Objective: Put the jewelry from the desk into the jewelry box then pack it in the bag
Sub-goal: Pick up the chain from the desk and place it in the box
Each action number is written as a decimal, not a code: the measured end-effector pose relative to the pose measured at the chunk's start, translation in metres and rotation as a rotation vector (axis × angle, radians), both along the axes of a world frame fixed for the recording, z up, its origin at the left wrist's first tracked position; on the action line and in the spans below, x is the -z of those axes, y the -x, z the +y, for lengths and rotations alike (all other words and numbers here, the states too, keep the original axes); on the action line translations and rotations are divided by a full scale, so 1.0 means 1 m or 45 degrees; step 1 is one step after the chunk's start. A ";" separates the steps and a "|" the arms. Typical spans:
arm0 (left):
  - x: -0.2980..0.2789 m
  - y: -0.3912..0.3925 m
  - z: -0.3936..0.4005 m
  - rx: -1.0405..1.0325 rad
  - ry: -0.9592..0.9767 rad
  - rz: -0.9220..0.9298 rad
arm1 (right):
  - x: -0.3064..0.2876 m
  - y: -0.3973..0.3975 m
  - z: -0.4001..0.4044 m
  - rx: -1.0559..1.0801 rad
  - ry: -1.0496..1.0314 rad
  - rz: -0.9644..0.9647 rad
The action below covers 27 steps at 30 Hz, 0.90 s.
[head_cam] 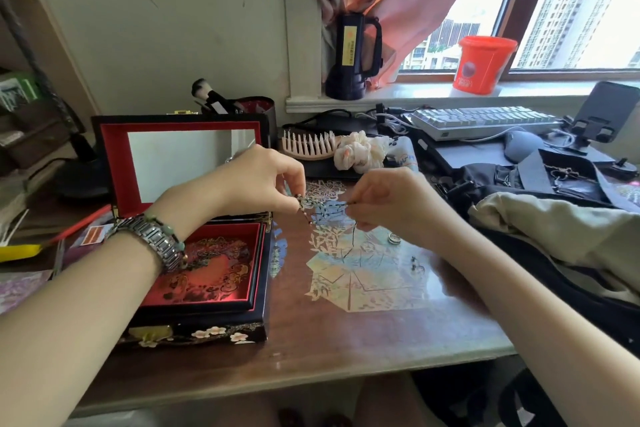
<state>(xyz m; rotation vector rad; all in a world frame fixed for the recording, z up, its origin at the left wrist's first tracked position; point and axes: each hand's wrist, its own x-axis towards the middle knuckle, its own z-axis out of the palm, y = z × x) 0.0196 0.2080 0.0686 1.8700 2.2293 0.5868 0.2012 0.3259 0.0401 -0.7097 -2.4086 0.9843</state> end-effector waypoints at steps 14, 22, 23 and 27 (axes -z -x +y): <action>-0.044 0.032 -0.074 -0.152 -0.036 -0.064 | -0.058 0.053 -0.042 -0.298 0.286 0.205; -0.043 0.052 -0.113 -0.231 -0.028 -0.071 | -0.053 0.083 -0.069 -0.386 0.334 0.173; -0.040 0.054 -0.117 -0.244 -0.015 -0.058 | -0.049 0.086 -0.072 -0.395 0.340 0.161; -0.024 0.059 -0.124 -0.241 0.061 -0.104 | -0.031 0.091 -0.082 -0.423 0.355 0.050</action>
